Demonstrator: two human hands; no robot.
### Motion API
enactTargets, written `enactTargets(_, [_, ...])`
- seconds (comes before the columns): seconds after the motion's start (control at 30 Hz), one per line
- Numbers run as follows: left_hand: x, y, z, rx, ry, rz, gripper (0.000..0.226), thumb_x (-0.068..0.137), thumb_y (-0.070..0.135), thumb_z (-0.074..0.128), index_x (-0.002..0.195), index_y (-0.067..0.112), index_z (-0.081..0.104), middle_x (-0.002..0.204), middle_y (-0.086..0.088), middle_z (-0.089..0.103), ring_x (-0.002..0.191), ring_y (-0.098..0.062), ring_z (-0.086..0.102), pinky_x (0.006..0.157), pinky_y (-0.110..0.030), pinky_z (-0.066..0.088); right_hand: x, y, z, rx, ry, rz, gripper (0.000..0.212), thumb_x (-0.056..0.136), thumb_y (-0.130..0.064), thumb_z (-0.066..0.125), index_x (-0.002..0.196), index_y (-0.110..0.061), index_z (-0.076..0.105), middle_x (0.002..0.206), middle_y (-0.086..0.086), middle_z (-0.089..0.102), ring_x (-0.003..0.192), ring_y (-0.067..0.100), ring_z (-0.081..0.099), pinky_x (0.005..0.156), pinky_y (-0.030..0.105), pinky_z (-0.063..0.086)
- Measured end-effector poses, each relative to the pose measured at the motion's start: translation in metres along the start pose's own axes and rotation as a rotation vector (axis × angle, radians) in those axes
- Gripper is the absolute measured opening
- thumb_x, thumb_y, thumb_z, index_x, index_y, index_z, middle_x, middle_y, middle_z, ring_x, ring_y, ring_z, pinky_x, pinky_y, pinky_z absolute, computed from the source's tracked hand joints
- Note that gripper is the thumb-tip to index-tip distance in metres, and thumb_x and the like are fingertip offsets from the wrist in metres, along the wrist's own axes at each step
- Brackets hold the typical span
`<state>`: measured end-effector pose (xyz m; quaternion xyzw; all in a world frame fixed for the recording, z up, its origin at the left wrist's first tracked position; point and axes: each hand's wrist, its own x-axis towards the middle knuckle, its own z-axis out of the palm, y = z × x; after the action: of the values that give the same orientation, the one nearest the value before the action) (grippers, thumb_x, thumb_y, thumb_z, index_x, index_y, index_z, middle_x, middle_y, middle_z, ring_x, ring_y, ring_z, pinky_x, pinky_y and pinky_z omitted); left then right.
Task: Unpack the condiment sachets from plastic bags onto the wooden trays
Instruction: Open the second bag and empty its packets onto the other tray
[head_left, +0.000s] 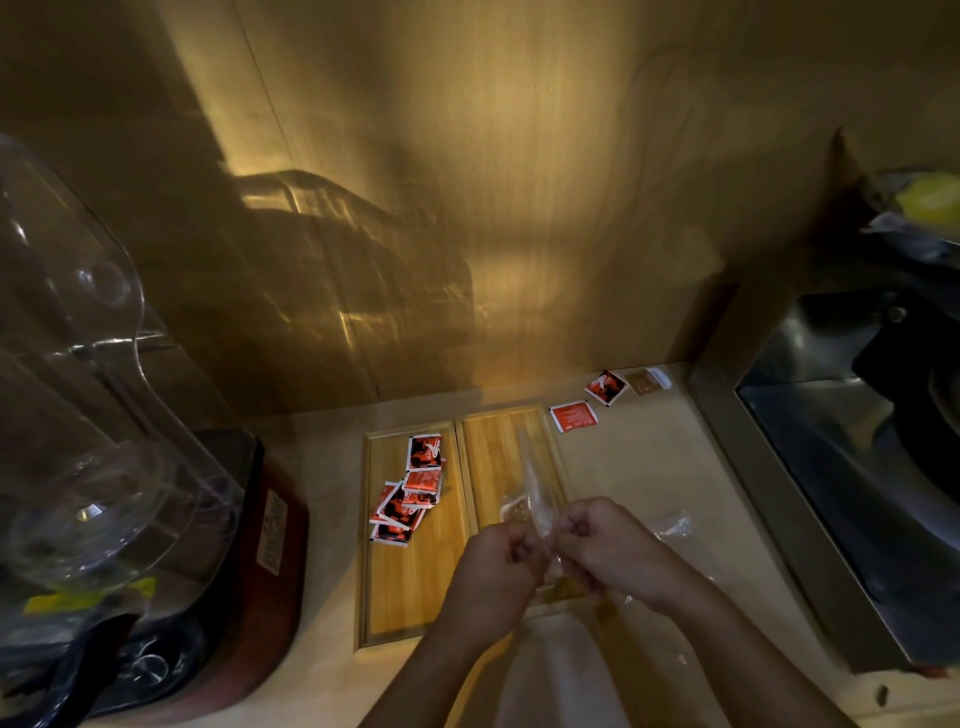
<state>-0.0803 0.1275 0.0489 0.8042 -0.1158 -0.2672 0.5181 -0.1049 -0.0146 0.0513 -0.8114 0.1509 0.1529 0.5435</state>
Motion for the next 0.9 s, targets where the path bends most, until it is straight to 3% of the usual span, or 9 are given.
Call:
enactTargets(0.17, [0.001, -0.001, 0.01, 0.034, 0.06, -0.032, 0.023, 0.072, 0.027, 0.052, 0.05, 0.024, 0.055, 0.055, -0.001, 0.055, 0.058, -0.018, 0.052, 0.058, -0.035, 0.042, -0.008, -0.003, -0.004, -0.131, 0.013, -0.026, 0.025, 0.08, -0.009, 0.055, 0.057, -0.016, 0.052, 0.05, -0.002, 0.052, 0.037, 0.006, 0.044, 0.041, 0.022, 0.037])
enactTargets(0.27, [0.001, 0.001, 0.015, 0.13, 0.106, -0.011, 0.025, 0.073, 0.024, 0.051, 0.049, 0.023, 0.046, 0.053, 0.001, 0.05, 0.058, -0.018, 0.047, 0.058, -0.033, 0.037, -0.007, -0.003, -0.004, -0.279, 0.049, -0.058, 0.021, 0.076, -0.011, 0.057, 0.056, -0.016, 0.054, 0.057, -0.002, 0.053, 0.051, 0.006, 0.046, 0.054, 0.025, 0.037])
enactTargets(0.37, [-0.001, 0.002, 0.016, 0.193, 0.13, 0.001, 0.032, 0.08, 0.014, 0.054, 0.05, 0.023, 0.044, 0.055, 0.002, 0.049, 0.059, -0.016, 0.046, 0.058, -0.03, 0.035, -0.006, -0.001, -0.004, -0.308, 0.068, -0.052, 0.027, 0.075, -0.012, 0.058, 0.051, -0.02, 0.048, 0.053, -0.007, 0.049, 0.051, 0.004, 0.044, 0.054, 0.022, 0.035])
enactTargets(0.53, [0.002, 0.006, 0.015, 0.299, 0.2, -0.02, 0.032, 0.083, 0.02, 0.054, 0.053, 0.025, 0.042, 0.056, 0.006, 0.049, 0.059, -0.014, 0.048, 0.054, -0.028, 0.034, -0.007, -0.002, 0.0, -0.402, 0.162, -0.031, 0.036, 0.077, -0.021, 0.058, 0.048, -0.02, 0.037, 0.05, -0.004, 0.043, 0.049, 0.007, 0.039, 0.05, 0.026, 0.031])
enactTargets(0.63, [0.004, 0.006, 0.014, 0.304, 0.125, -0.071, 0.024, 0.082, 0.021, 0.056, 0.062, 0.028, 0.044, 0.07, 0.005, 0.056, 0.071, -0.016, 0.057, 0.061, -0.029, 0.041, -0.005, 0.001, 0.0, -0.382, 0.144, -0.037, 0.034, 0.073, -0.022, 0.059, 0.048, -0.019, 0.037, 0.05, -0.003, 0.042, 0.051, 0.01, 0.039, 0.051, 0.03, 0.031])
enactTargets(0.7, [0.01, 0.007, 0.015, 0.246, 0.069, -0.098, 0.019, 0.077, 0.021, 0.062, 0.076, 0.03, 0.045, 0.083, 0.004, 0.059, 0.081, -0.018, 0.06, 0.063, -0.033, 0.044, -0.002, 0.005, -0.008, -0.326, 0.044, -0.066, 0.03, 0.067, -0.018, 0.06, 0.046, -0.02, 0.039, 0.047, -0.005, 0.045, 0.049, 0.005, 0.039, 0.054, 0.029, 0.034])
enactTargets(0.8, [0.013, 0.007, 0.015, 0.176, 0.018, -0.027, 0.025, 0.075, 0.01, 0.063, 0.076, 0.032, 0.051, 0.071, 0.007, 0.056, 0.07, -0.014, 0.056, 0.069, -0.044, 0.051, -0.005, 0.01, -0.011, -0.261, -0.059, -0.072, 0.021, 0.061, -0.017, 0.061, 0.047, -0.021, 0.045, 0.046, -0.008, 0.044, 0.048, 0.002, 0.039, 0.056, 0.028, 0.034])
enactTargets(0.87, [0.015, 0.006, 0.019, 0.261, 0.017, 0.024, 0.032, 0.078, 0.006, 0.058, 0.063, 0.034, 0.05, 0.062, 0.007, 0.053, 0.061, -0.007, 0.052, 0.067, -0.039, 0.051, -0.005, 0.013, -0.01, -0.29, -0.009, -0.059, 0.012, 0.06, -0.023, 0.058, 0.054, -0.014, 0.051, 0.052, -0.006, 0.047, 0.053, 0.008, 0.045, 0.057, 0.03, 0.037])
enactTargets(0.9, [0.015, 0.006, 0.02, 0.307, 0.03, 0.036, 0.034, 0.08, 0.007, 0.056, 0.061, 0.034, 0.05, 0.06, 0.008, 0.052, 0.059, -0.005, 0.051, 0.062, -0.03, 0.049, -0.004, 0.014, -0.01, -0.328, 0.046, -0.052, 0.015, 0.061, -0.027, 0.057, 0.061, -0.012, 0.053, 0.055, -0.005, 0.05, 0.057, 0.012, 0.05, 0.058, 0.031, 0.041])
